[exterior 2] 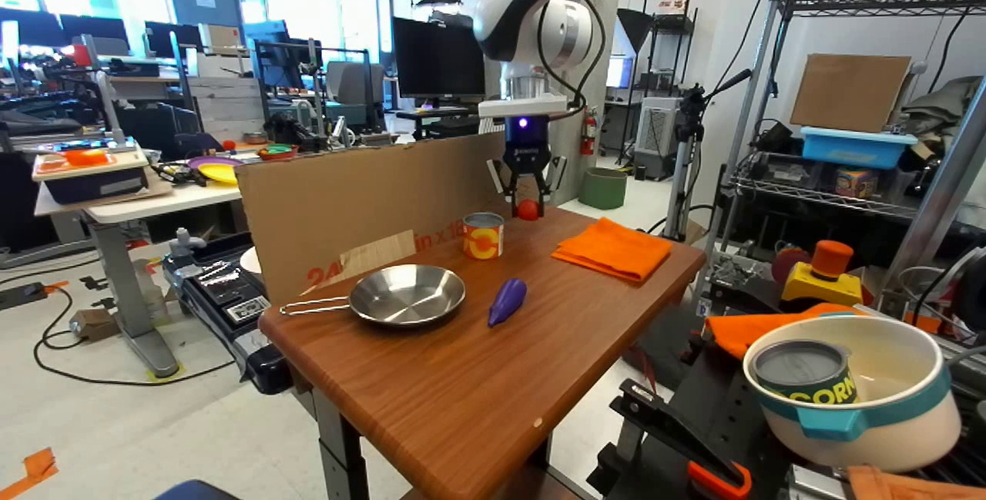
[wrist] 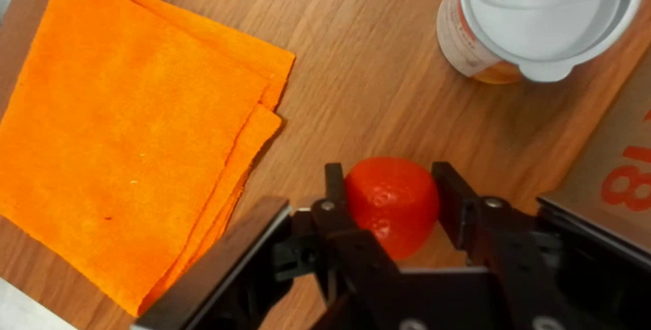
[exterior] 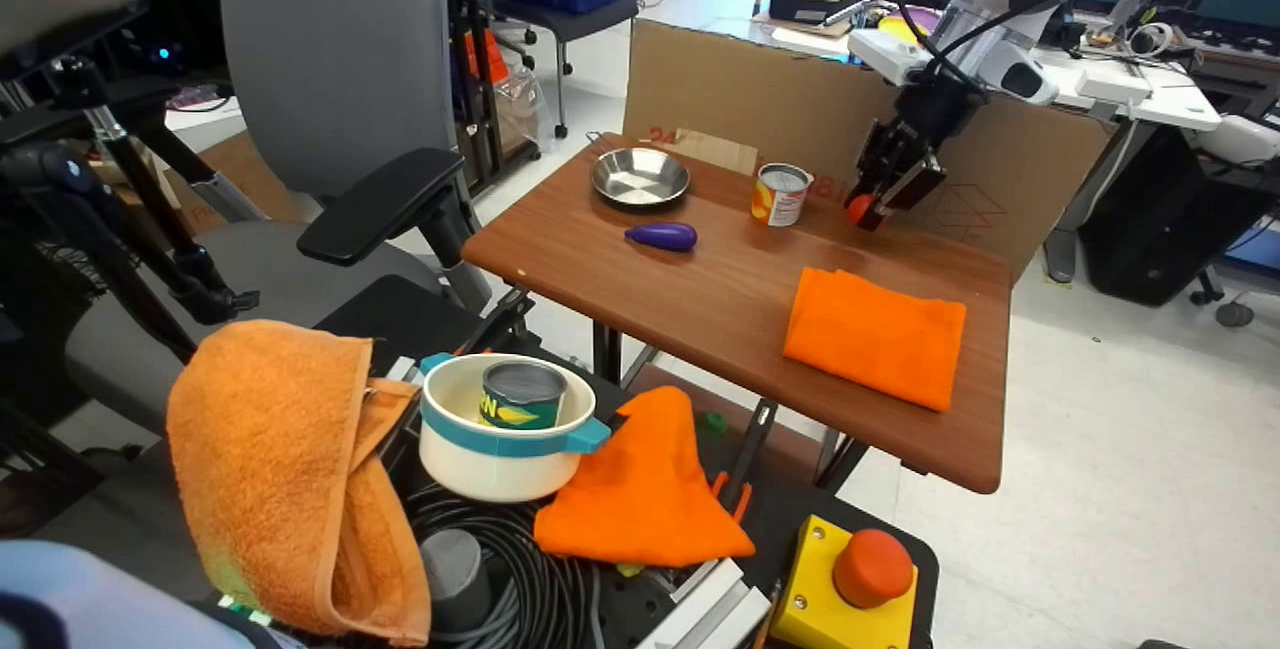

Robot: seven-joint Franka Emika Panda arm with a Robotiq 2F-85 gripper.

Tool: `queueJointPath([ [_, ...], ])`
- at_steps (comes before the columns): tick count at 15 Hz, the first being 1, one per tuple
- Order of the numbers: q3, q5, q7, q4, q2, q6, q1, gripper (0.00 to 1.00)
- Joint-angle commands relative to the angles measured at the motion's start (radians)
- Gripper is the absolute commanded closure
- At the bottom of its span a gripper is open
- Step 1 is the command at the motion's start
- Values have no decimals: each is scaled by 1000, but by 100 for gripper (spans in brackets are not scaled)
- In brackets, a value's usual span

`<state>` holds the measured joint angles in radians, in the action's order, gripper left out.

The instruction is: Remove the orange ball from the silver plate and move it to the right side of the table

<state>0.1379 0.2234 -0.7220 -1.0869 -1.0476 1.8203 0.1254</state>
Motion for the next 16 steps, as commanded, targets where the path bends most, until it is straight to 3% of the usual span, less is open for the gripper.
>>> queueJointPath([
  [1,19,-22,-89,165,-100,-96,13,79],
  [11,27,-87,-193,364,-238,-180,38,79],
  [12,27,-97,-194,380,-250,-188,36,29],
  [13,25,-105,-194,397,-261,-198,36,28],
  [16,12,-115,-183,440,-276,-236,40,8],
])
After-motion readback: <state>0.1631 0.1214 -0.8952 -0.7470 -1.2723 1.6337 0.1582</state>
